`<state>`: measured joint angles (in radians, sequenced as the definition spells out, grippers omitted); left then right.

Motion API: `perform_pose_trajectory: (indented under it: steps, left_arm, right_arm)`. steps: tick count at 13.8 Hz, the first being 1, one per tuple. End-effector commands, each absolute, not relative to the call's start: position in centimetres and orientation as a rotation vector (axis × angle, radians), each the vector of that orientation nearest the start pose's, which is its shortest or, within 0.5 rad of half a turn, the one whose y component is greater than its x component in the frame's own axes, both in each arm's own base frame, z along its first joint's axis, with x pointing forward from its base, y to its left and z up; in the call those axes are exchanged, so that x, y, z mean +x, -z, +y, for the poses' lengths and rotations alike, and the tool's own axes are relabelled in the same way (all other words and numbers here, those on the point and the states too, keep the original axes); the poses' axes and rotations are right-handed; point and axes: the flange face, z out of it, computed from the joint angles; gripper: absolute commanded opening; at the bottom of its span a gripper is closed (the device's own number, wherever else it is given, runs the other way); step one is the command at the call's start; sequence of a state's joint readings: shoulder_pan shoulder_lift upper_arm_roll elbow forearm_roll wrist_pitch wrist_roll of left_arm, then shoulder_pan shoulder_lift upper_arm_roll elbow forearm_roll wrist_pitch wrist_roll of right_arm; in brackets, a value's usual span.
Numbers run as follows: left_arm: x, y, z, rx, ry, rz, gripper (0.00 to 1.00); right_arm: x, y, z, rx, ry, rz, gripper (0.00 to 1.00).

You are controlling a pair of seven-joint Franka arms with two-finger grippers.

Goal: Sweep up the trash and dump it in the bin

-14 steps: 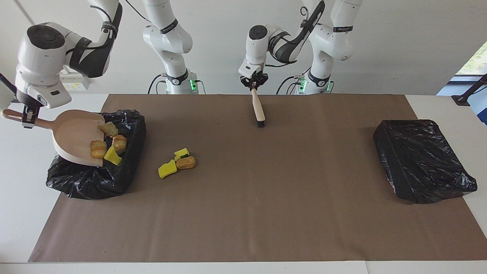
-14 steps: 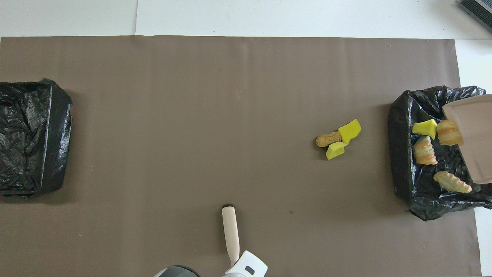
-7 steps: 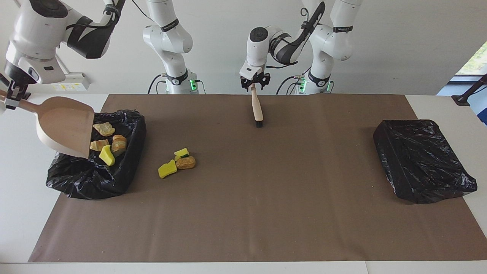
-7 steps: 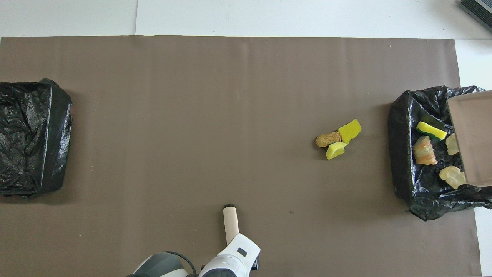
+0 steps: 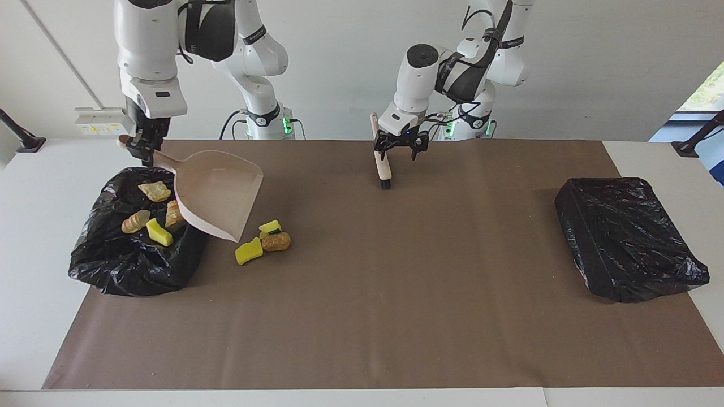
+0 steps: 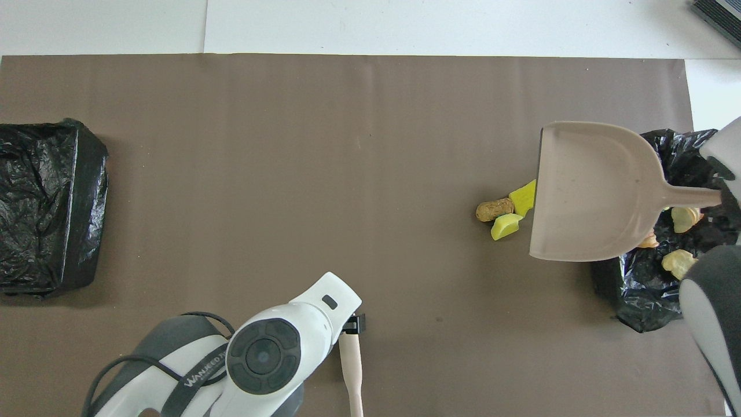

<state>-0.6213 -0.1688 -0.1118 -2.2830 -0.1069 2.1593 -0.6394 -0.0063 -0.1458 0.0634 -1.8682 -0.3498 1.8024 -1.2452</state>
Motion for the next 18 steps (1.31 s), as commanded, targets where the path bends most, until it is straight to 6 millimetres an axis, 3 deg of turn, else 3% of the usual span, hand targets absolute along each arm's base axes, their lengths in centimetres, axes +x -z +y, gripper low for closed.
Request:
perform_pose_trajectory:
  steps: [1, 3, 6, 8, 10, 12, 15, 17, 18]
  left_arm:
    - [41.8, -48.3, -29.5, -3.202, -0.011, 0.194, 1.00]
    - [44.8, -51.4, -26.4, -3.180, 0.072, 0.307, 1.00]
    - [48.3, -55.0, -21.7, -3.182, 0.188, 0.337, 1.00]
    - [50.3, -57.8, -17.9, -3.159, 0.187, 0.415, 1.00]
    - [51.6, -61.0, -14.0, -3.143, 0.181, 0.464, 1.00]
    - [52.1, -63.7, -10.6, -3.136, 0.196, 0.460, 1.00]
    - [52.9, -66.1, -7.8, -3.140, 0.146, 0.447, 1.00]
    - [54.0, -67.3, -6.5, -3.150, 0.128, 0.425, 1.00]
    - [54.1, -67.6, -6.1, -3.150, 0.114, 0.429, 1.00]
  right_arm:
    - [52.2, -55.5, 5.1, -2.810, -0.144, -1.888, 0.00]
    - [53.3, -52.8, 9.6, -2.889, -0.106, -1.711, 0.00]
    - [55.0, -48.2, 15.0, -2.986, -0.036, -1.456, 0.00]
    - [55.6, -46.5, 20.2, -3.033, 0.003, -1.210, 0.00]
    - [56.1, -45.1, 24.0, -3.056, 0.011, -0.902, 0.00]
    - [56.4, -42.4, 28.6, -3.083, 0.009, -0.645, 0.00]
    - [57.8, -40.1, 35.3, -3.114, 0.025, -0.321, 0.00]
    - [57.9, -38.1, 40.1, -3.114, 0.032, -0.240, 0.00]
    - [58.0, -37.5, 41.0, -3.112, 0.039, -0.191, 0.00]
